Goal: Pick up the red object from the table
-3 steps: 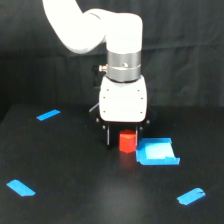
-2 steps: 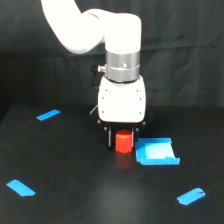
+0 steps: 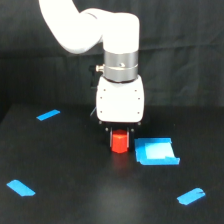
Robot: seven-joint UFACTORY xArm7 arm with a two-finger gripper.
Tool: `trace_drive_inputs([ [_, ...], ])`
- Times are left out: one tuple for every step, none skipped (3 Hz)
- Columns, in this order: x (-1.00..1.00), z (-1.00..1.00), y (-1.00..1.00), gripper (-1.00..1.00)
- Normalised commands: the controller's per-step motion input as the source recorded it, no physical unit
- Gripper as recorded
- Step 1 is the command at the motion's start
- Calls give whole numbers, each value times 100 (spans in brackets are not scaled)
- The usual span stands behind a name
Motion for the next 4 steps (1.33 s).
trace_drive_inputs([
  [-8,8,-8,-96],
  [-8,13,-7,-97],
  [-7,13,-7,-96],
  [-6,28,-5,-97],
])
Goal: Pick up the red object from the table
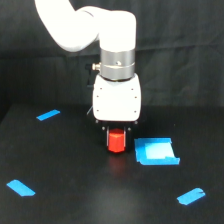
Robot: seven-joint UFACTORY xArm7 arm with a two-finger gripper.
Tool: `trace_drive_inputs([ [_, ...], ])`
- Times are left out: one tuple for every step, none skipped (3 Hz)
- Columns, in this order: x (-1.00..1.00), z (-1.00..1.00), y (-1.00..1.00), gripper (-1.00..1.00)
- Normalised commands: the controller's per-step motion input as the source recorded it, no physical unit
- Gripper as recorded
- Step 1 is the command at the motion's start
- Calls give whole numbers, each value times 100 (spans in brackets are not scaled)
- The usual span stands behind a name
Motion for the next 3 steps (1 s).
trace_drive_inputs([
  [-6,40,-4,-98],
  [-7,62,-3,-99],
  [-7,74,-3,-99],
])
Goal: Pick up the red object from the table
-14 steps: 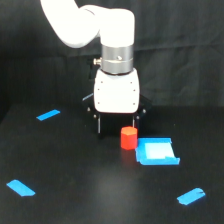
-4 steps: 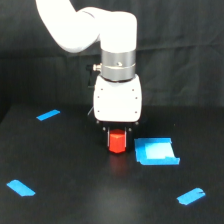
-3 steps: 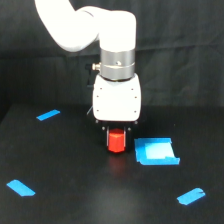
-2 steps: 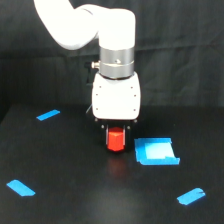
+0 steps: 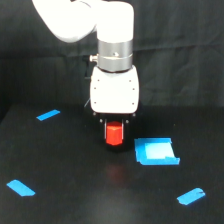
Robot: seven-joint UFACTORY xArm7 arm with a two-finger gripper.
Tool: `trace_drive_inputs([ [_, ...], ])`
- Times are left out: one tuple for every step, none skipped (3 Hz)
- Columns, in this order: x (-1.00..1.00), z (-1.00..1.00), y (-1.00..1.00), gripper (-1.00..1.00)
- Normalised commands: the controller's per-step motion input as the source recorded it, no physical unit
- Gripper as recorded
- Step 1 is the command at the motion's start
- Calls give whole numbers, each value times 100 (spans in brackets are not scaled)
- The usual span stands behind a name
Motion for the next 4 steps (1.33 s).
trace_drive_inputs([
  [-8,81,-3,-99],
  [-8,89,-5,-99],
  [-6,94,-7,-99],
  [-5,96,-8,-99],
])
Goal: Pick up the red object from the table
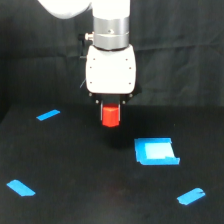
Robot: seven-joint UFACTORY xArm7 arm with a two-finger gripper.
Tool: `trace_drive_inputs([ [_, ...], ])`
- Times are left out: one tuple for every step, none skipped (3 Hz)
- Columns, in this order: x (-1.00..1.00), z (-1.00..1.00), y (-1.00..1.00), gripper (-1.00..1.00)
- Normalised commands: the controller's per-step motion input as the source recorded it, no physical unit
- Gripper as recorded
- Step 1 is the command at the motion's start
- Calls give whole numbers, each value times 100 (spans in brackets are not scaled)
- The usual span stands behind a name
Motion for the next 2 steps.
trace_drive_inputs([
  [-2,97,-7,-98],
  [0,91,-6,-97],
])
